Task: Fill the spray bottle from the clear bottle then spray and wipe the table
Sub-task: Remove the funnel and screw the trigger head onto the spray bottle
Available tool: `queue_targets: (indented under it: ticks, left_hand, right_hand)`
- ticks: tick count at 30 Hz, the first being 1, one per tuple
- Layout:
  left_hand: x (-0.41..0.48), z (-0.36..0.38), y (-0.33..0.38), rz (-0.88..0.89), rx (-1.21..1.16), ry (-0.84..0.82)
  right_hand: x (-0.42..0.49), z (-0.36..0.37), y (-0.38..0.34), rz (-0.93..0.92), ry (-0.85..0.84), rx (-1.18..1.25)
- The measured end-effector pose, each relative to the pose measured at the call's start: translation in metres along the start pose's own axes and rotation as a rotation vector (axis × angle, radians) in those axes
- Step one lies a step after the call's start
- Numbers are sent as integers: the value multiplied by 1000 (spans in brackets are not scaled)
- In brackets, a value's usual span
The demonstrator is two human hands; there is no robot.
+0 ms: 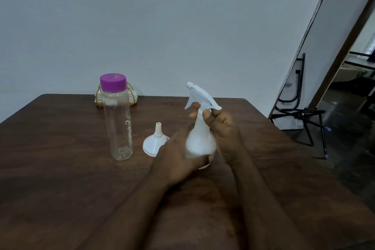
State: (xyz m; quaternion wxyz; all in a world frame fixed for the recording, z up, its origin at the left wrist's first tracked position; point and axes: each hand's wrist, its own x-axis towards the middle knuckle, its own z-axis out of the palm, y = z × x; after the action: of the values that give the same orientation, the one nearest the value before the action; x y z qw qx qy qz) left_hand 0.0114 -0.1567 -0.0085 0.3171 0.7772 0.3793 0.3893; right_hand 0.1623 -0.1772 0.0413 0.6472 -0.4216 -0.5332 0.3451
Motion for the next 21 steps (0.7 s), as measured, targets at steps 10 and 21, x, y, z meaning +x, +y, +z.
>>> queue_targets:
  ticks: [10,21]
  left_hand:
    - [-2,7,2,19,112,98]
    - [-1,15,3,-31,311,81]
  right_hand:
    - [-3,10,2,-16,77,-223]
    - [-11,26,5,-363,451,-709]
